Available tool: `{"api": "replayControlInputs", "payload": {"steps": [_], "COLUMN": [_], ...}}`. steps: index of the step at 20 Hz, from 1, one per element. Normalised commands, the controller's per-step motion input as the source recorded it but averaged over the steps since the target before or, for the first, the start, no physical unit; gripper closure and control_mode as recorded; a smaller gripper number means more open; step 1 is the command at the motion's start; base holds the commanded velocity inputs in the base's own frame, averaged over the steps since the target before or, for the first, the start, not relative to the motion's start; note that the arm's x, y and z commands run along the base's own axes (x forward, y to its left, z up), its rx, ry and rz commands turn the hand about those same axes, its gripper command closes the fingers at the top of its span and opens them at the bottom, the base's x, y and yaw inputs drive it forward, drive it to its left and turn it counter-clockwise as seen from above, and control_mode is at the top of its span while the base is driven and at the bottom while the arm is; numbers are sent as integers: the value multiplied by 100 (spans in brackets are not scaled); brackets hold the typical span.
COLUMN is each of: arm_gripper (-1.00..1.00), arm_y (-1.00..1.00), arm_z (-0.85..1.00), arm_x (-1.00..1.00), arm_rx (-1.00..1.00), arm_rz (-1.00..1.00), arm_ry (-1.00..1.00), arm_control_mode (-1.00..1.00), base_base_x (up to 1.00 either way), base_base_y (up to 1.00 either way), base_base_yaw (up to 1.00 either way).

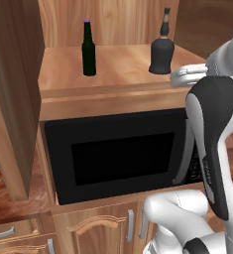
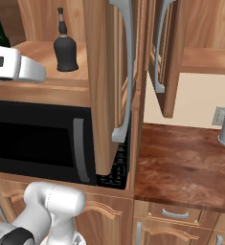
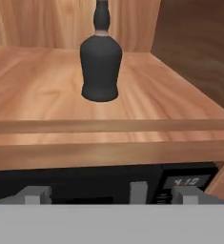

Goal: Sort all alcoholic drinks to one cabinet, and non-alcoholic drinks to the other.

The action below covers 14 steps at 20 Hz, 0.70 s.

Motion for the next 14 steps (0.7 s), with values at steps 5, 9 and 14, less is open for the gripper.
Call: {"api": "replayControlInputs", "payload": {"steps": [5, 9, 14], "arm_gripper": [-100, -100, -100], "arm_y": [-10, -9, -12], "arm_z": [-64, -46, -19], "arm_x": [-33, -37, -52], "arm_rx": [1, 6, 3], "arm_rz": [-7, -2, 0], "arm_ry": [20, 17, 8], "arm_control_mode": [-100, -100, -100], "base_base_x": [0, 0, 0], "base_base_y": [0, 0, 0], "base_base_yaw": [0, 0, 0]}}
